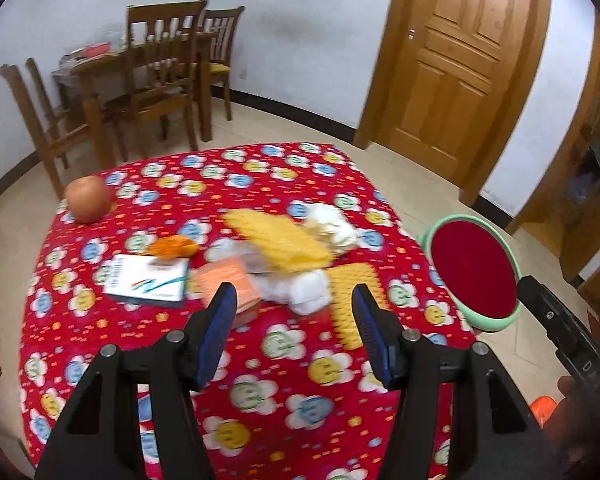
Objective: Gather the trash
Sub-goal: 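Move both open grippers back over the table, then grasp the white medicine box with the left gripper while the right grasps the yellow foam net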
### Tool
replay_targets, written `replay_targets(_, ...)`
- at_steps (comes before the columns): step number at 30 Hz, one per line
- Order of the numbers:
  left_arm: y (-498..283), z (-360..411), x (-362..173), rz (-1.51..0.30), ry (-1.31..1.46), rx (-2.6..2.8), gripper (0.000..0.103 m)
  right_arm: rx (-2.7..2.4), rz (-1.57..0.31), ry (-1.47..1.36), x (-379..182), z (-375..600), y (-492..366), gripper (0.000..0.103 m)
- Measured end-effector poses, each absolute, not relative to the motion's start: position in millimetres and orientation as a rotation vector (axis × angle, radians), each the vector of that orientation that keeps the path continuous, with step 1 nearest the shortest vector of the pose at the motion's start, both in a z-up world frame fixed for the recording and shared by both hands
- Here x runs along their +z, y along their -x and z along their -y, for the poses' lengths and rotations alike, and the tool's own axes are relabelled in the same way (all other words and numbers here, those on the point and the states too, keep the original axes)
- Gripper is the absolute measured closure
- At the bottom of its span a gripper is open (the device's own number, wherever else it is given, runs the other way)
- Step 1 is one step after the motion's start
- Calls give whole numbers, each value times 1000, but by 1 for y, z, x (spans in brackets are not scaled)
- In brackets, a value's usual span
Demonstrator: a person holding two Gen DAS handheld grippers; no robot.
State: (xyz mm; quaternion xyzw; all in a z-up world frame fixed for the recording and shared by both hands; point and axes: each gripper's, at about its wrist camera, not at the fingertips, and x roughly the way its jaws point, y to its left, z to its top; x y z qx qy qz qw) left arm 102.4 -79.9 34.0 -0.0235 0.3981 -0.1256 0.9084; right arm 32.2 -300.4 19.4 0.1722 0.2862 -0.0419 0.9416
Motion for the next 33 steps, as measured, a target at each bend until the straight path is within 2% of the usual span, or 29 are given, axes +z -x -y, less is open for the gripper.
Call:
replay_targets(11, -96, 6, 26, -823, 88, -116, 43, 1, -629, -304, 13, 252, -47, 37)
replay_targets(24, -122, -40, -20, -912, 103, -6, 43, 39, -741, -255, -20, 218, -80, 37)
replay_targets(27, -135, -42, -29, -932, 95, -16, 34, 43, -773, -246, -29, 215, -88, 37)
replay_targets(29, -143, -40, -35, -945, 84, -26, 30, 43, -790, -240, -34, 213, -92, 31)
replay_targets(30, -147, -39, -38, -955, 81, -32, 30, 43, -797, -239, -37, 212, -95, 27)
replay_targets(33, -156, -35, -45, -968, 79, -63, 29, 39, -816, -237, -44, 210, -103, 27)
